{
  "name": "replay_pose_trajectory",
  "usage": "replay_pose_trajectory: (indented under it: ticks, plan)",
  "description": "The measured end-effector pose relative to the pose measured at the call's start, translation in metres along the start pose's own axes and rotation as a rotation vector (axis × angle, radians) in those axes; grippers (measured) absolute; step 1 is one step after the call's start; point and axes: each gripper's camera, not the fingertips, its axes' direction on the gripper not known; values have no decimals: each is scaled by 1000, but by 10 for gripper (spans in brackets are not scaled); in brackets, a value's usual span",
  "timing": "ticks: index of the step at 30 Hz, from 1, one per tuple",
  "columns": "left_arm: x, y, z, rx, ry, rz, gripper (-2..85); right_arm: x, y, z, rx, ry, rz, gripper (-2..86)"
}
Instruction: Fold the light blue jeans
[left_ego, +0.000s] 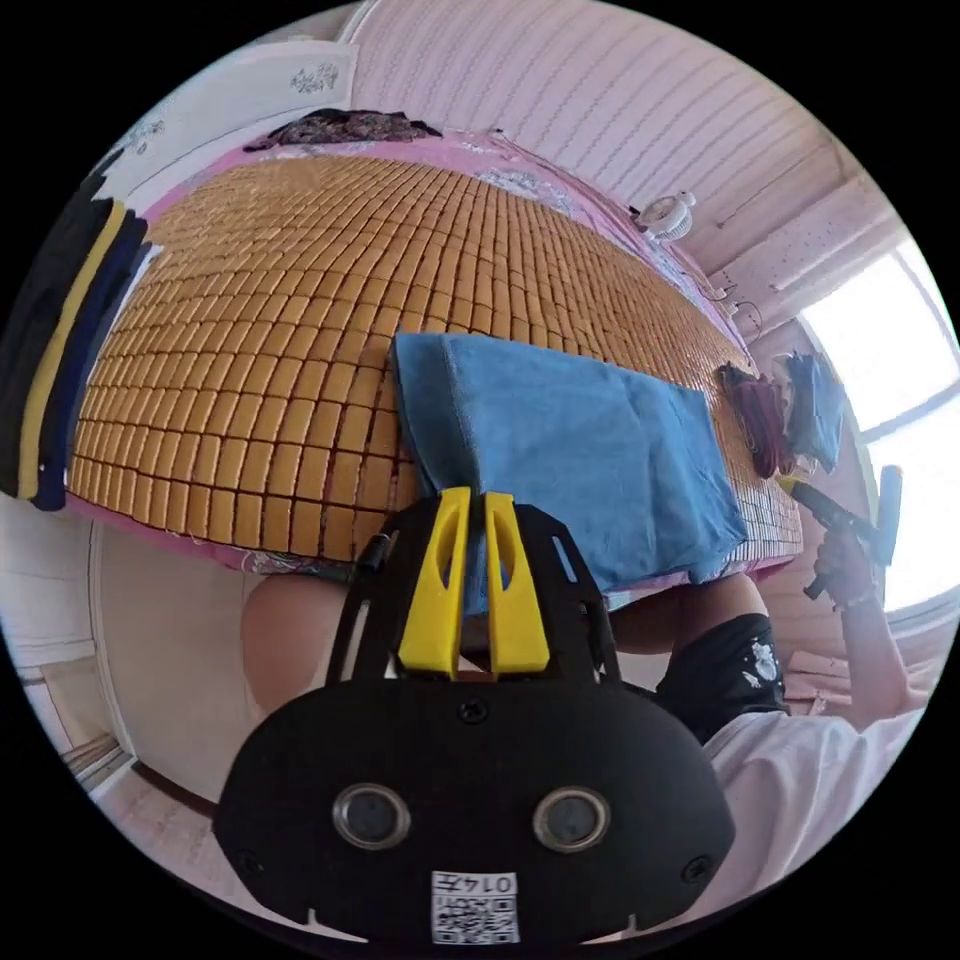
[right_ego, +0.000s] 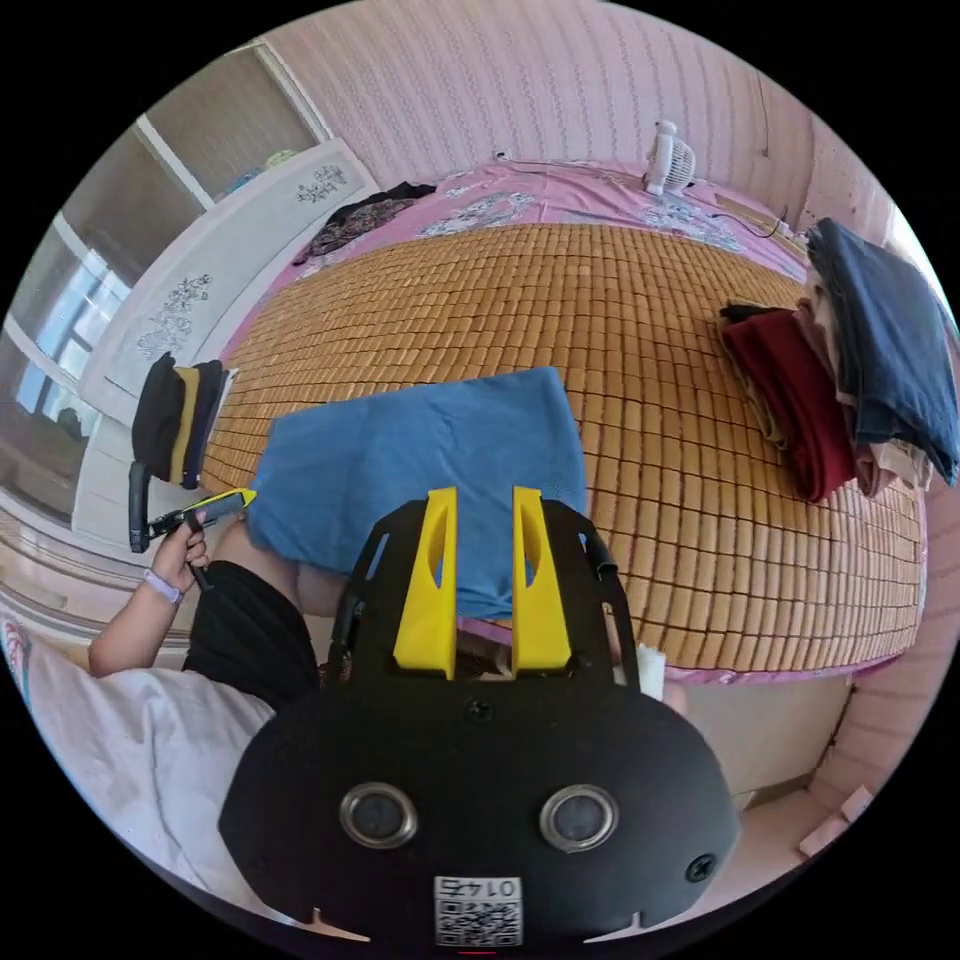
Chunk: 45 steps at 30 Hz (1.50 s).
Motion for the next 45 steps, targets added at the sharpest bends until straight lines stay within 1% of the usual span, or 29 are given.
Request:
replay_pose_trajectory:
  ticks: [2, 3, 4, 5, 6, 7, 8, 9, 10, 11, 14, 16, 18, 20, 22, 25, 27, 29, 30, 32, 33, 34, 35, 38, 40, 43, 45]
  plan:
    - [40, 5, -29, 114, -40, 193, 22, -32, -5, 22, 5, -208, -40, 99]
    - [51, 7, -34, 134, -39, 245, 21, -42, -8, 28, 7, -261, -48, 115]
    - [72, 10, -37, 154, -22, 343, 18, -62, -15, 43, -5, -382, -53, 145]
    - [90, 12, -34, 139, 32, 432, 16, -80, -25, 62, -58, -529, -35, 169]
    - [98, 12, -32, 125, 72, 472, 15, -88, -30, 72, -96, -603, -26, 181]
    - [107, 14, -26, 117, 155, 537, 12, -102, -39, 93, -177, -716, -14, 181]
    - [112, 17, -21, 130, 195, 568, 7, -114, -46, 112, -246, -720, -24, 175]
    - [114, 18, -19, 132, 190, 578, 4, -119, -48, 120, -274, -680, -42, 168]
    - [115, 19, -13, 117, 195, 606, -3, -125, -50, 134, -318, -556, -81, 146]
    - [112, 18, -9, 96, 238, 622, -4, -127, -48, 146, -361, -439, -109, 117]
    - [93, 15, -5, 73, 241, 585, 3, -122, -38, 156, -414, -292, -209, 40]
    - [73, 9, -7, 80, 198, 531, 19, -112, -30, 146, -387, -269, -231, 25]
    - [45, -2, -7, 105, 132, 444, 37, -98, -23, 129, -360, -303, -211, 18]
    - [2, -25, 2, 149, 34, 314, 48, -77, -10, 96, -290, -324, -201, 13]
    - [-28, -50, 17, 151, -25, 217, 68, -61, 2, 66, -239, -313, -193, 11]
    - [-52, -98, 52, 52, -18, 161, 101, -25, 21, 0, -120, -318, -140, 9]
    - [-56, -121, 78, -20, -27, 155, 104, 2, 30, -51, -29, -305, -116, 9]
    - [-59, -140, 111, -137, -95, 169, 87, 40, 40, -126, 103, -197, -87, 8]
    - [-59, -142, 111, -118, -93, 175, 81, 49, 43, -145, 138, -155, -74, 8]
    - [-57, -151, 113, -165, -81, 222, 37, 88, 56, -214, 260, 5, -9, 8]
    - [-56, -153, 110, -169, -106, 226, 21, 98, 59, -229, 282, 41, 16, 9]
    - [-53, -154, 99, -133, -163, 268, 2, 117, 66, -254, 315, 112, 65, 9]
    - [-56, -155, 82, -80, -175, 290, -4, 135, 72, -272, 332, 167, 106, 9]
    - [-88, -157, 30, 24, -135, 258, -8, 180, 82, -292, 290, 232, 211, 9]
    - [-114, -159, 1, 60, -102, 210, -9, 206, 87, -286, 220, 239, 257, 10]
    - [-150, -159, -42, 116, -149, 156, -10, 246, 96, -254, 118, 188, 336, 14]
    - [-168, -160, -61, 126, -190, 127, -10, 262, 101, -229, 110, 149, 382, 18]
